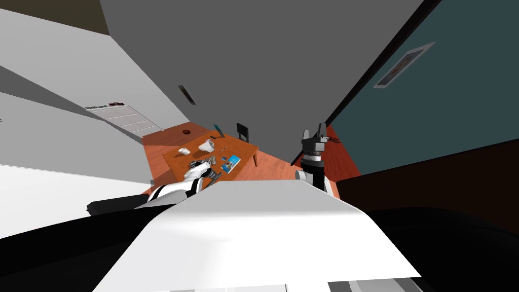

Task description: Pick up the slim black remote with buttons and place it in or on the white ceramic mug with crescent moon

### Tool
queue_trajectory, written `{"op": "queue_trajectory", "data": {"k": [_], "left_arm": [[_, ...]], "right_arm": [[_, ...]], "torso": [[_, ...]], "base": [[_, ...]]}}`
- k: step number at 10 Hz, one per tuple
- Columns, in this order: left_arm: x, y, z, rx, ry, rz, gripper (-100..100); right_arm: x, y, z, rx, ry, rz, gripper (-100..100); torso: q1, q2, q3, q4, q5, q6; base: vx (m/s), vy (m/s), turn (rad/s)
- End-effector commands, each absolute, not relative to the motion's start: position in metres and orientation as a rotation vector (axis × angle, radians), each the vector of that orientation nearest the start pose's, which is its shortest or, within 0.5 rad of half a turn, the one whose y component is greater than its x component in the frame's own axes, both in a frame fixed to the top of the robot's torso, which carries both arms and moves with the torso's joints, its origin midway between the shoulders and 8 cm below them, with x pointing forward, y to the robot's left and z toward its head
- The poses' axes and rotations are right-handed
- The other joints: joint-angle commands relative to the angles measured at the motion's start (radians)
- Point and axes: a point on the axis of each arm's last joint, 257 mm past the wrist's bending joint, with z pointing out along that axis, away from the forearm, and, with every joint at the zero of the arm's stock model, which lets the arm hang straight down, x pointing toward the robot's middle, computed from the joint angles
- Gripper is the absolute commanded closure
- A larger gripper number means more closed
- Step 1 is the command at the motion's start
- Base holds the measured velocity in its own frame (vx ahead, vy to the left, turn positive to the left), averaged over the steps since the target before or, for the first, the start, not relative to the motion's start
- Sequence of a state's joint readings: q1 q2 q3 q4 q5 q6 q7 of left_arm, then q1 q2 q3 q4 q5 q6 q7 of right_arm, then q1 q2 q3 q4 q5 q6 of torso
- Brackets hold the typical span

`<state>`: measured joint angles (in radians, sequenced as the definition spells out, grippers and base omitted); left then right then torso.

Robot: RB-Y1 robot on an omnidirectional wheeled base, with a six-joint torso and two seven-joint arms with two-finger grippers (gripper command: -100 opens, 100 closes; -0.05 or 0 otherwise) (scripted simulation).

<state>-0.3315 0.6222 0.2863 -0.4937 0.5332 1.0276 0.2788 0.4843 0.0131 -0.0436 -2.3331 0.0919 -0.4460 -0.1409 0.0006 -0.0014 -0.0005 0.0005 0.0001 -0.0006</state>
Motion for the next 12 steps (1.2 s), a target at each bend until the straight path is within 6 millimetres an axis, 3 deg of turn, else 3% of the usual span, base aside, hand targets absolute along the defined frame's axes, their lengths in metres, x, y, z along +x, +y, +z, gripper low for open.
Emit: {"op": "queue_trajectory", "data": {"k": [1, 2, 3, 4, 5, 7, 8, 9, 11, 12], "left_arm": [[0.298, 0.543, -0.507, -2.911, 0.949, -0.067, 100], [0.298, 0.543, -0.507, -2.911, 0.949, -0.067, 100], [0.324, 0.549, -0.488, -2.865, 0.982, -0.110, 100], [0.324, 0.549, -0.488, -2.865, 0.982, -0.110, 100], [0.342, 0.551, -0.473, -2.831, 1.006, -0.140, 100], [0.342, 0.551, -0.473, -2.831, 1.006, -0.140, 100], [0.368, 0.556, -0.451, -2.780, 1.037, -0.183, 100], [0.355, 0.555, -0.460, -2.810, 1.021, -0.148, 100], [0.368, 0.556, -0.451, -2.780, 1.037, -0.183, 100], [0.386, 0.561, -0.430, -2.743, 1.056, -0.213, 100]], "right_arm": [[0.342, -0.282, 0.043, 0.650, 0.607, 1.336, 0], [0.342, -0.282, 0.043, 0.650, 0.607, 1.336, 0], [0.342, -0.282, 0.043, 0.650, 0.607, 1.336, 0], [0.342, -0.282, 0.043, 0.650, 0.607, 1.336, 0], [0.342, -0.282, 0.043, 0.650, 0.607, 1.336, 0], [0.342, -0.282, 0.043, 0.650, 0.607, 1.336, 0], [0.342, -0.282, 0.043, 0.650, 0.607, 1.336, 0], [0.342, -0.282, 0.043, 0.650, 0.607, 1.336, 0], [0.342, -0.282, 0.043, 0.650, 0.607, 1.336, 0], [0.342, -0.282, 0.043, 0.650, 0.607, 1.336, 0]], "torso": [[0.000, 0.000, 0.000, 0.000, 0.000, 0.000], [-0.002, 0.001, 0.001, 0.000, 0.000, 0.000], [0.000, 0.001, 0.000, 0.000, 0.000, 0.000], [-0.003, 0.002, 0.001, 0.001, -0.001, 0.001], [-0.003, 0.002, 0.002, 0.001, -0.001, 0.001], [-0.002, 0.003, 0.002, 0.001, -0.001, 0.001], [0.000, 0.001, 0.001, 0.001, 0.000, 0.000], [-0.002, 0.003, 0.002, 0.002, -0.001, 0.001], [-0.002, 0.003, 0.002, 0.001, -0.001, 0.000], [0.000, 0.001, 0.001, 0.001, -0.001, 0.001]], "base": [[-0.059, -0.069, -0.009], [-0.033, -0.043, -0.008], [-0.068, -0.088, 0.003], [-0.064, -0.081, -0.007], [-0.073, -0.073, 0.003], [-0.040, -0.039, -0.001], [-0.082, -0.072, 0.028], [-0.081, -0.081, -0.007], [-0.021, -0.031, 0.010], [-0.059, -0.049, 0.018]]}}
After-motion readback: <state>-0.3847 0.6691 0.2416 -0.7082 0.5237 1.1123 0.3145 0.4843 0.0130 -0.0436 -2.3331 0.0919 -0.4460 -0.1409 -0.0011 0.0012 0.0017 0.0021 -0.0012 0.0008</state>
